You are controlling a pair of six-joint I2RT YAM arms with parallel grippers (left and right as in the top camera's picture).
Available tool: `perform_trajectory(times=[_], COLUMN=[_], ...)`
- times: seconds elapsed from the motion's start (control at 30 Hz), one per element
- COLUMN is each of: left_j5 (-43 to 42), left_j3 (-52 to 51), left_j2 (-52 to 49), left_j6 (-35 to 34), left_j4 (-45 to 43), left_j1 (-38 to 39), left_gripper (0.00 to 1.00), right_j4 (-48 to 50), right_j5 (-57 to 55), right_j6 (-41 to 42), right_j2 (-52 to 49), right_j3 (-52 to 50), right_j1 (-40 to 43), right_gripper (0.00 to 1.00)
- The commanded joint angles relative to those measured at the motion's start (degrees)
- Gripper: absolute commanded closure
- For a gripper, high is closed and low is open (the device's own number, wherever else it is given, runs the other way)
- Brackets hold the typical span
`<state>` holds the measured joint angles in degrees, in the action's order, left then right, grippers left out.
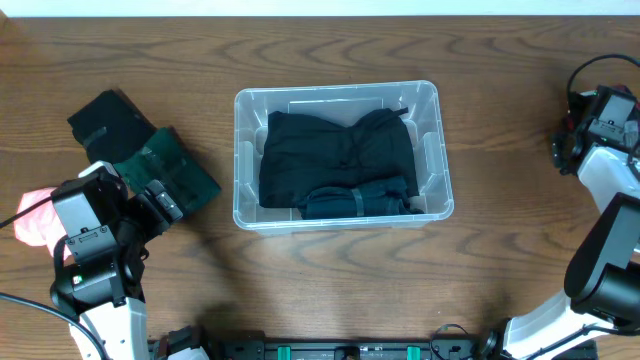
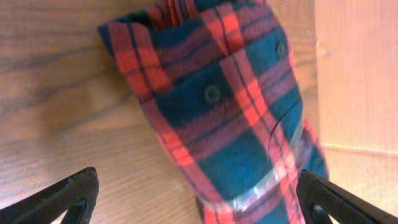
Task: Pack container
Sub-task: 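Move the right gripper to the plaid shirt and grasp it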
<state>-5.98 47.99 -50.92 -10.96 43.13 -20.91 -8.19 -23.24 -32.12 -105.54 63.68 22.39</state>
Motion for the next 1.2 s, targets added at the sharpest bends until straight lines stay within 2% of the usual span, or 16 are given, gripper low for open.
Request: perform_trajectory(times=[0.0,0.4,0.67,0.83,1.03,1.17], left_j5=[0.63,0.63,0.63,0.63,0.63,0.63], left_j3=[1.38,1.38,1.38,1.38,1.38,1.38], left_j2=[-0.04,-0.04,-0.04,-0.04,-0.04,-0.04], left_j6=[-0.74,-0.74,-0.76,-0.76,-0.76,-0.76], left_j4=[0.13,0.09,0.09,0.09,0.07,0.07], left_j1=[-0.31,-0.31,-0.31,-0.28,-0.31,-0.31], left_gripper=[0.02,0.02,0.02,0.02,0.02,0.02], right_j4=[1.29,1.64,4.13,6.40,8.70,8.28], right_j5=[-1.05,1.86,5.70,5.68,4.39,2.47], right_j6=[-5.62,-5.25,-5.25,-5.22,-5.20,-0.63], right_j2=[-1.64,-6.16,-9.60,-12.33,-12.20,-10.51], right_j3=[0.15,0.15,0.15,0.15,0.17,0.17], right_j1=[1.31,8.57,11.74,12.11,11.93,11.28], right_gripper=[0.01,0.02,0.06,0.26,0.56,0.74])
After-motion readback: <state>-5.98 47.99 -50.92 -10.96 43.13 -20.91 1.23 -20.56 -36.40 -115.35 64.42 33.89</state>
